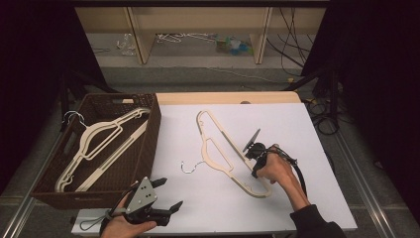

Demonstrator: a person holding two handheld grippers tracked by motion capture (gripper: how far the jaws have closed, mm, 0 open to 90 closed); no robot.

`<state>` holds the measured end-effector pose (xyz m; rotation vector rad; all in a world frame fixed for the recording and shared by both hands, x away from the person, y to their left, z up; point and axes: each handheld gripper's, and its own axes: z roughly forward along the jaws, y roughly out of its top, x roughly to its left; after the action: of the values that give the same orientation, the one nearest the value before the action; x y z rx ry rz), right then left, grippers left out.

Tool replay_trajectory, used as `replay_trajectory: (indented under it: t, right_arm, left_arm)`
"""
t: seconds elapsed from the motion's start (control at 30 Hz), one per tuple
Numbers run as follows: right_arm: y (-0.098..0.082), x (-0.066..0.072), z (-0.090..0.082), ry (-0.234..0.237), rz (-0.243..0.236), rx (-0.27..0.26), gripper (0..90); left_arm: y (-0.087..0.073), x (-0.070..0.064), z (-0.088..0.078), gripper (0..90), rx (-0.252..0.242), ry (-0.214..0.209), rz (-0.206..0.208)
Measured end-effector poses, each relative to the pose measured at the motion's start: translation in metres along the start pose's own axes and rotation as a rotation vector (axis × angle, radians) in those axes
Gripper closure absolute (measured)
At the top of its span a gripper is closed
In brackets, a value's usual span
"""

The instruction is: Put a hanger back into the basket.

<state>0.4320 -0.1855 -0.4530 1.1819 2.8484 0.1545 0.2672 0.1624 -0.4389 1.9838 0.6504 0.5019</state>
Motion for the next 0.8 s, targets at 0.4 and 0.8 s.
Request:
replay_trajectory:
  t: [0.4, 0.8]
  right_arm:
    - [-0.004, -0.004, -0.002, 0.019, -0.051, -0.034, 80.4]
    - [-0.018, -0.013, -0.006, 0.058, -0.098, -0.137, 80.3]
  left_arm:
    - [-0.001, 0.001, 0.0, 18.3, -0.004, 0.0, -0.008]
    - [-0.002, 0.001, 0.003, 18.3, 0.005, 0.0, -0.009]
